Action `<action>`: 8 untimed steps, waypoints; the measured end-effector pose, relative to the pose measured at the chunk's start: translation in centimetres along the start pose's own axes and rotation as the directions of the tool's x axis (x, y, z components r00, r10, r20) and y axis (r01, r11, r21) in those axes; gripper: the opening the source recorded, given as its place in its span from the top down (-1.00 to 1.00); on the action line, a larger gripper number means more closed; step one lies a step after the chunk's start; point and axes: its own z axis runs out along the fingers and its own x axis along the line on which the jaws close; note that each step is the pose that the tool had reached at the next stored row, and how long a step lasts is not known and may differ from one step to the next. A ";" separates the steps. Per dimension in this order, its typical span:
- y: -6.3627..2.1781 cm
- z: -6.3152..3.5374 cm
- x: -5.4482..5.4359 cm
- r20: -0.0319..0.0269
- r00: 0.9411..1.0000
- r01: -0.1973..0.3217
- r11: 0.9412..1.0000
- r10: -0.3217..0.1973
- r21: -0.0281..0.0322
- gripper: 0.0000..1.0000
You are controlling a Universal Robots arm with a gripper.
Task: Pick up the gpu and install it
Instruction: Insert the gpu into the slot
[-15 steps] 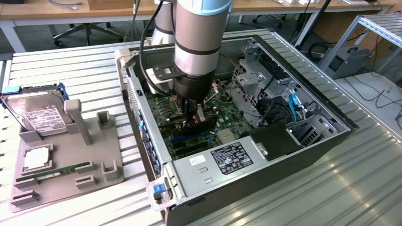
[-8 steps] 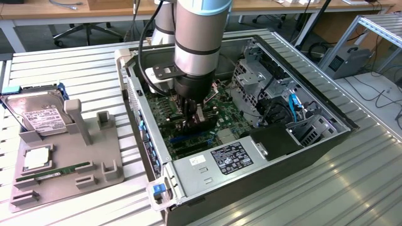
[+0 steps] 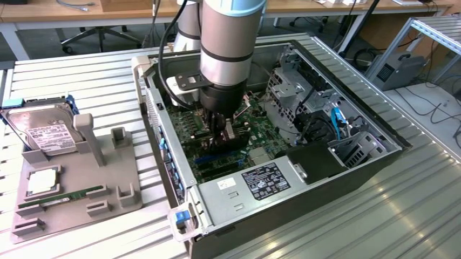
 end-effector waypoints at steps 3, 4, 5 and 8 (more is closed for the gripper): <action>0.00 0.01 0.0 0.000 1.000 0.000 1.000 0.000 0.000 0.46; 0.00 0.02 0.0 0.000 1.000 0.000 1.000 0.000 0.000 0.46; 0.00 0.04 0.0 0.000 1.000 0.000 1.000 0.000 0.000 0.46; 0.01 0.10 -0.1 0.000 1.000 0.000 1.000 0.000 0.000 0.46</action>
